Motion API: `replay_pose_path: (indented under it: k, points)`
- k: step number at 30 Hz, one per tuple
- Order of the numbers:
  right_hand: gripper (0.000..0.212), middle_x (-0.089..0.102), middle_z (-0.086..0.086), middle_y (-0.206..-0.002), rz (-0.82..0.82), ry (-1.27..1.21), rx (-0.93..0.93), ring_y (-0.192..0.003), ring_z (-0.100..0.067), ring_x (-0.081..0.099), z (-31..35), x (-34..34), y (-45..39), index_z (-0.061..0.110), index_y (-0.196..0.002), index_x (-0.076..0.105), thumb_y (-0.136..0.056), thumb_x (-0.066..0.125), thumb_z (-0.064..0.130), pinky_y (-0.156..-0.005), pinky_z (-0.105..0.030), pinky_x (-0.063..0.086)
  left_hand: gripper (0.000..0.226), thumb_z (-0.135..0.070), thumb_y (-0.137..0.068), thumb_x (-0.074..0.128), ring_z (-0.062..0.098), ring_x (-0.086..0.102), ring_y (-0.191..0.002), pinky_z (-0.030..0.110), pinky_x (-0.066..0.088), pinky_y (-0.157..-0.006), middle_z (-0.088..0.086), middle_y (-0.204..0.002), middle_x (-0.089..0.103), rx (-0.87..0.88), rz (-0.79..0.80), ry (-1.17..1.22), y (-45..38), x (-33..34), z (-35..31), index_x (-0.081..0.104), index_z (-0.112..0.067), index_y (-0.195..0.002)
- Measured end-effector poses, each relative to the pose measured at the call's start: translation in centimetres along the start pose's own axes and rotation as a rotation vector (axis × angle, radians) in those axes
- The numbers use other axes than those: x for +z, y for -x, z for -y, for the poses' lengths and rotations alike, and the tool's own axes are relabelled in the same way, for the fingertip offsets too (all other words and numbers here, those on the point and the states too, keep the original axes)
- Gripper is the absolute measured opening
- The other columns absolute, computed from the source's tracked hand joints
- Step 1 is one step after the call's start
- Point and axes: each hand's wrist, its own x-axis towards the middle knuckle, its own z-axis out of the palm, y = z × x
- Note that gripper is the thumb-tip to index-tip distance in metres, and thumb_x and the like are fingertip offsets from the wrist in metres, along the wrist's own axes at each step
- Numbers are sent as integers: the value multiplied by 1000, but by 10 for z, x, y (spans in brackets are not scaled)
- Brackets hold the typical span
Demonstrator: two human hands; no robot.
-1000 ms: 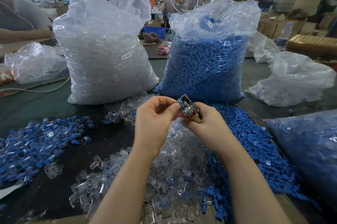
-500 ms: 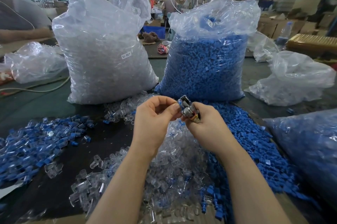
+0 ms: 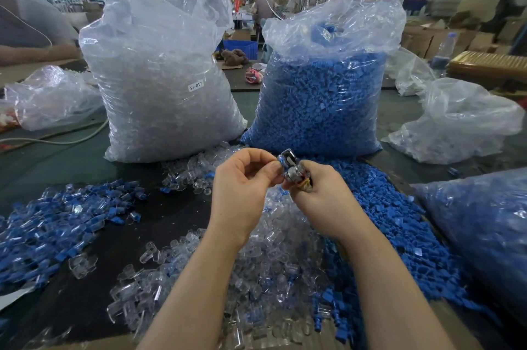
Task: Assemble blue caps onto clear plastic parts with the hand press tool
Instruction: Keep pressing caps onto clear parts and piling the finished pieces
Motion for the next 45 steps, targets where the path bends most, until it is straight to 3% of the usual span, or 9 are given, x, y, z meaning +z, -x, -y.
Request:
replay_pose_path:
  k: [8,16,23,28,33,38,41,43,45]
  points:
    - [7,51,6,-62,33,-116,-10,-57,-10,43,1,2,1,24,-80,56,-82,55,17,-55,-34,37,7,4,-88,65,9,67,-70,18,53,-67,6,-78,72,-6,1,50,0,0,-1,68,-2,-87]
    - [9,59,-7,-69,6,-32,-11,-60,-19,46,3,2,2,13,-86,60,-83,52,10,-56,-43,41,8,5,-88,65,6,66,-66,16,52,-65,-1,-71,70,-2,-12,45,2,2,0,67,-2,-86]
    - [8,58,-2,-68,-26,27,-38,-64,-23,51,5,2,1,18,-81,56,-80,51,13,-55,-41,40,6,5,-89,64,4,65,-64,15,51,-64,-1,-71,69,7,-21,40,2,1,-1,66,0,-87]
    - [11,55,-1,-66,-49,41,-22,-65,-23,50,3,6,-1,18,-77,47,-84,54,12,-56,-41,39,6,-1,-88,66,8,69,-66,18,54,-64,-1,-70,72,-126,17,107,-3,-8,-2,67,-6,-85]
    - [24,46,6,-57,-73,4,4,-53,-10,38,-3,8,0,20,-72,41,-88,58,19,-50,-28,30,6,-5,-90,64,6,69,-59,17,57,-59,-1,-63,72,-420,-383,514,-20,-41,8,66,-9,-86]
    - [25,50,9,-57,-53,57,-7,-54,-9,43,-4,7,0,25,-72,42,-88,61,22,-50,-26,33,15,-13,-99,54,6,70,-59,23,57,-79,0,-79,76,-495,-873,1003,-19,-107,27,64,-3,-105]
    - [27,52,7,-59,-51,90,-12,-57,-9,47,-4,7,-1,26,-72,42,-89,63,23,-51,-25,36,27,-18,-101,50,2,69,-61,17,54,-59,-4,-76,73,-438,-1107,1074,-14,-132,33,63,-4,-120]
    - [26,53,6,-61,-46,115,-13,-57,-11,48,-3,7,-1,27,-73,42,-88,63,24,-55,-30,40,25,-12,-102,46,12,74,-71,22,52,-44,5,-83,74,-433,-1179,1305,-13,-140,29,63,-4,-119]
    - [22,56,4,-63,-42,144,-13,-60,-14,51,-3,7,-1,25,-75,44,-88,63,24,-58,-38,44,29,-15,-104,41,19,73,-80,26,55,-47,11,-91,71,-423,-1214,1350,-18,-140,24,60,-3,-123]
